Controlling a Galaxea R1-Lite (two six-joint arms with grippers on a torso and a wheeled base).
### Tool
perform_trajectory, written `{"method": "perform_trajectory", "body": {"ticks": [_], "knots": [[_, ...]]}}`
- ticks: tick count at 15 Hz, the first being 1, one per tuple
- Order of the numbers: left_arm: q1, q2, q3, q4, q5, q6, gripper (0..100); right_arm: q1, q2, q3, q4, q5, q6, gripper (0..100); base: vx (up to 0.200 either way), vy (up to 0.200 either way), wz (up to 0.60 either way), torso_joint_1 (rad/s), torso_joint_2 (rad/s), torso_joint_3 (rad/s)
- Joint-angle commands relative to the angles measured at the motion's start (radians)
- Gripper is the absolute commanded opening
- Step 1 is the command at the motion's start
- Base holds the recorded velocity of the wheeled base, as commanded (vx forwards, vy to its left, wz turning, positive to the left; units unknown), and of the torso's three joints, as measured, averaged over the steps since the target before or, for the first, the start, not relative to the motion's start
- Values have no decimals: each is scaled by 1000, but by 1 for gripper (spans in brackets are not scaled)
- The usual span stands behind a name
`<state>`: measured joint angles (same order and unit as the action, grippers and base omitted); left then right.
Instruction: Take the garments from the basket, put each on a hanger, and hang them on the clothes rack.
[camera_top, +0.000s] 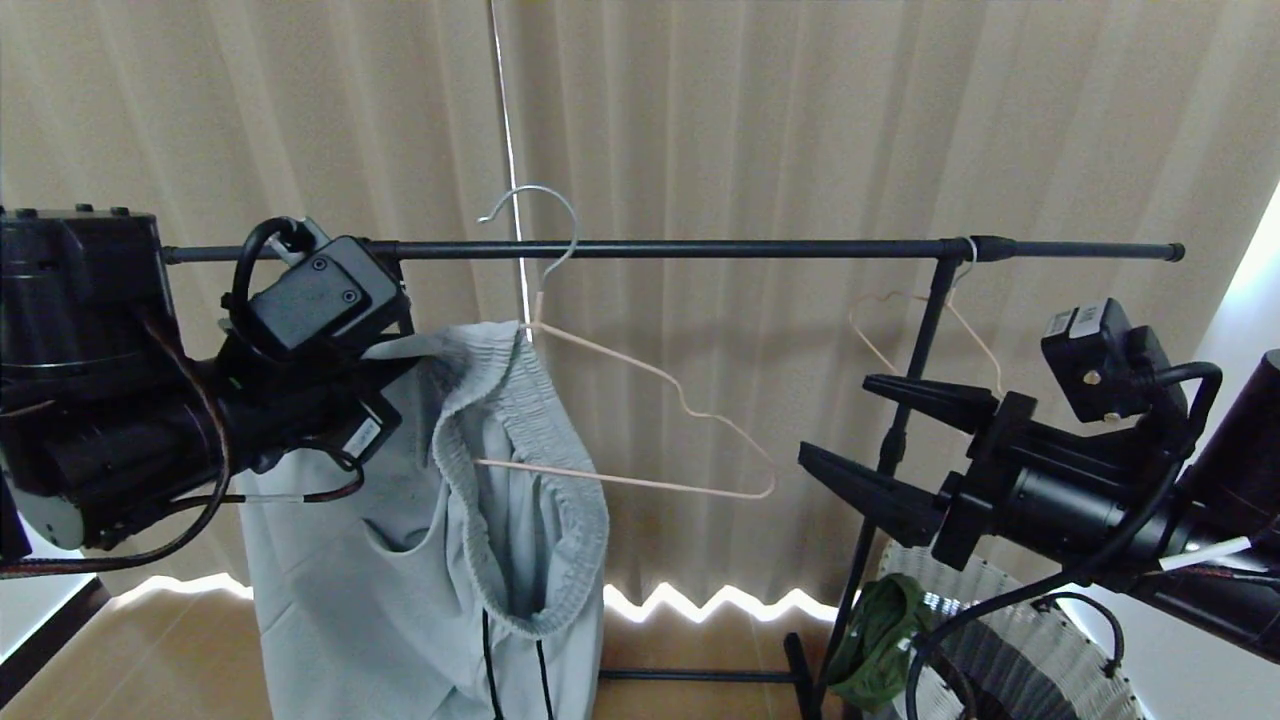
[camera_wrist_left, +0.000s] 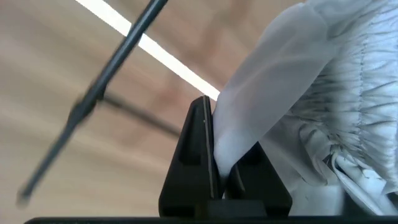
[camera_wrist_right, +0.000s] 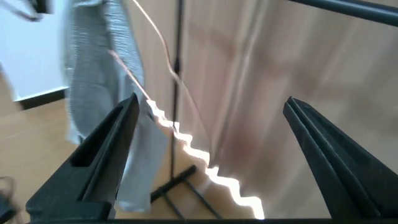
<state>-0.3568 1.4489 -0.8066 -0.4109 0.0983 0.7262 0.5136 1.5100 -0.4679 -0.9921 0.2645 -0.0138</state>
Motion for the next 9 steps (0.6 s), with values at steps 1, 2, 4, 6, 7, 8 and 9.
{"method": "perform_trajectory", "body": {"ticks": [1,2,4,6,7,8,9], "knots": [[1,-9,7,0,47,-19,0,-9,12,2,1,-24,-12,100,0,0,0,0,0,0],[1,-15,7,0,109,-48,0,-9,26,0,15,-74,-15,100,0,0,0,0,0,0],[1,-22,9,12,156,-80,0,3,35,-11,56,-136,-14,100,0,0,0,0,0,0],[1,-24,12,24,189,-133,0,43,53,-17,53,-174,-5,100,0,0,0,0,0,0],[1,-22,12,24,204,-172,0,72,64,-15,50,-192,14,100,0,0,0,0,0,0],[1,-22,12,24,205,-214,0,112,78,-17,47,-217,45,100,0,0,0,0,0,0],[1,-22,12,24,205,-217,0,115,79,-17,47,-217,48,100,0,0,0,0,0,0]]}}
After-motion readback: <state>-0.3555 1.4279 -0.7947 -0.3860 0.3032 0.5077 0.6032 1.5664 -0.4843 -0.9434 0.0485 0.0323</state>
